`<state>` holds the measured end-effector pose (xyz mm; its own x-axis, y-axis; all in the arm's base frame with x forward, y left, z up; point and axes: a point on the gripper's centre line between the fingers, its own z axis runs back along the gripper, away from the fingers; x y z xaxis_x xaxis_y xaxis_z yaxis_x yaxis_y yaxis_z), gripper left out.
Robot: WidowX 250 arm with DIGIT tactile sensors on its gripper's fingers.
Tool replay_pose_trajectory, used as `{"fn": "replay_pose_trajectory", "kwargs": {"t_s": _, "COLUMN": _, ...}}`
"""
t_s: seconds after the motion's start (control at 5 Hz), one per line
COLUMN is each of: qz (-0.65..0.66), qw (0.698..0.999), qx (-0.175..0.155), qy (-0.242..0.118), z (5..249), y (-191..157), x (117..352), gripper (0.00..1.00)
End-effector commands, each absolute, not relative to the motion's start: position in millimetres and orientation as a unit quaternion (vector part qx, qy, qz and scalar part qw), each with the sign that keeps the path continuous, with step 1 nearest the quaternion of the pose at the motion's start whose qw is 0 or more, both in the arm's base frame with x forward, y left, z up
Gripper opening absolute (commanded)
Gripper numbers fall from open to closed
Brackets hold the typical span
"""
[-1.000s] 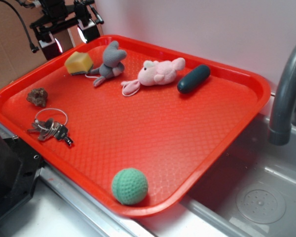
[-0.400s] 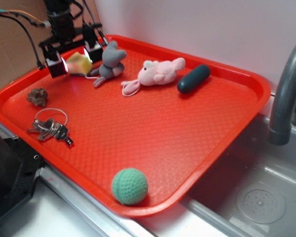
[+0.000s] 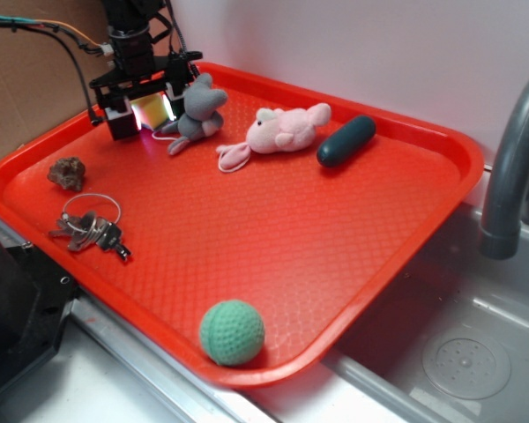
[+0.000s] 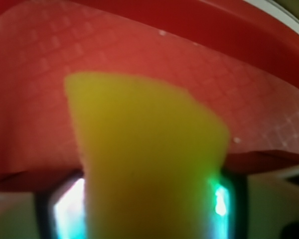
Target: Grab the green sponge.
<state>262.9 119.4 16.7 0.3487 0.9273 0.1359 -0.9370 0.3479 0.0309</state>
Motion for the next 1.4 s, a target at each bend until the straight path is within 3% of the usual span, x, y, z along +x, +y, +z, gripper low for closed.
{"fn": "replay_pose_trajectory", "kwargs": {"t_s": 0.0, "qz": 0.555, "qw": 0.828, "qx": 0.061, "qy": -0.056, "z": 26, "y": 120, "x": 260, "gripper": 0.0}}
{"fn": "replay_pose_trajectory", "kwargs": {"t_s": 0.2, "qz": 0.549, "qw": 0.832, "qx": 0.052, "qy": -0.057, "z": 34, "y": 122, "x": 256, "gripper": 0.0}}
{"fn": "replay_pose_trajectory", "kwargs": {"t_s": 0.4, "qz": 0.456, "qw": 0.884, "qx": -0.004, "qy": -0.104, "z": 83, "y": 119, "x": 242, "gripper": 0.0}}
{"fn": "replay_pose_trajectory", "kwargs": {"t_s": 0.6, "qz": 0.341, "qw": 0.929, "qx": -0.031, "qy": -0.137, "z": 132, "y": 95, "x": 233, "gripper": 0.0}}
{"fn": "replay_pose_trajectory", "kwargs": {"t_s": 0.8, "qz": 0.29, "qw": 0.943, "qx": -0.061, "qy": -0.15, "z": 181, "y": 68, "x": 229, "gripper": 0.0}}
{"fn": "replay_pose_trajectory", "kwargs": {"t_s": 1.0, "qz": 0.238, "qw": 0.959, "qx": -0.106, "qy": -0.114, "z": 231, "y": 29, "x": 233, "gripper": 0.0}}
{"fn": "replay_pose_trajectory", "kwargs": {"t_s": 1.2, "qz": 0.197, "qw": 0.969, "qx": -0.111, "qy": -0.097, "z": 225, "y": 8, "x": 235, "gripper": 0.0}}
